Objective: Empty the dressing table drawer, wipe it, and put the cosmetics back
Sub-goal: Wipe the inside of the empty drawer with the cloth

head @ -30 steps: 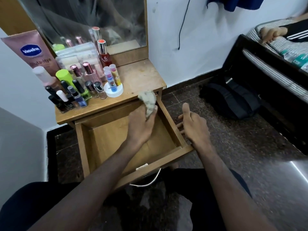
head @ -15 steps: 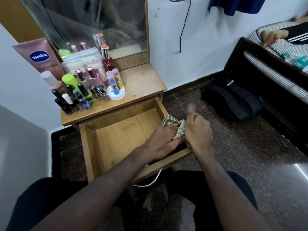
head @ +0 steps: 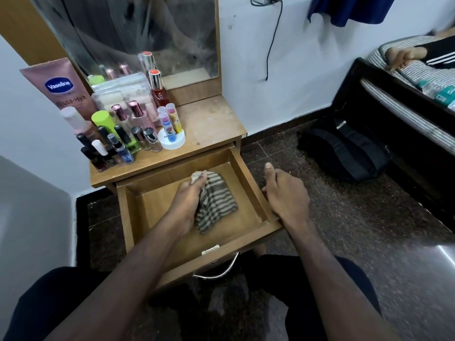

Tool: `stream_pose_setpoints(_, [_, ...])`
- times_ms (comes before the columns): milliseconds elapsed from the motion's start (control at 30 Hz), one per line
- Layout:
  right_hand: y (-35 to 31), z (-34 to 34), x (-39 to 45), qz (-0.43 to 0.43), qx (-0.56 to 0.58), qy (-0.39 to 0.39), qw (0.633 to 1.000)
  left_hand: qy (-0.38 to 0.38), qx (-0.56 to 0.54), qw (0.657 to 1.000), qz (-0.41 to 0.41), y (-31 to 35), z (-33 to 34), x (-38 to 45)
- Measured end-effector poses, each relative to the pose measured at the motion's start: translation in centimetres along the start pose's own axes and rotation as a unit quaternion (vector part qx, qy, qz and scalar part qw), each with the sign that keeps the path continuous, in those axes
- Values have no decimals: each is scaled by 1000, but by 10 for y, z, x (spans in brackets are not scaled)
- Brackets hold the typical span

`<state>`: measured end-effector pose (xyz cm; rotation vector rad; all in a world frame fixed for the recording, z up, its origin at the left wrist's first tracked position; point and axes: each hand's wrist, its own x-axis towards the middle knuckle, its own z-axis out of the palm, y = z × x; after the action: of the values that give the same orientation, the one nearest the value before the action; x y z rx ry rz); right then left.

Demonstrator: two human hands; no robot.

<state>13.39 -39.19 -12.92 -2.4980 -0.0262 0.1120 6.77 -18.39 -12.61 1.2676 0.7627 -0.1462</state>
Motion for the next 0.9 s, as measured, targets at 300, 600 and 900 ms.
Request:
stream_pose_setpoints(300, [-6, 0, -4, 11, -43, -18, 999, 49, 127, 986, 93, 22, 95, 26])
stream_pose_setpoints(600, [-2, 0, -4, 19, -22, 6, 1000, -38, 370, 926, 58, -19, 93, -15])
stream_pose_setpoints(900, [-24, 0, -8, -201, 107, 4, 974, -275, 268, 920, 83, 20, -3, -19])
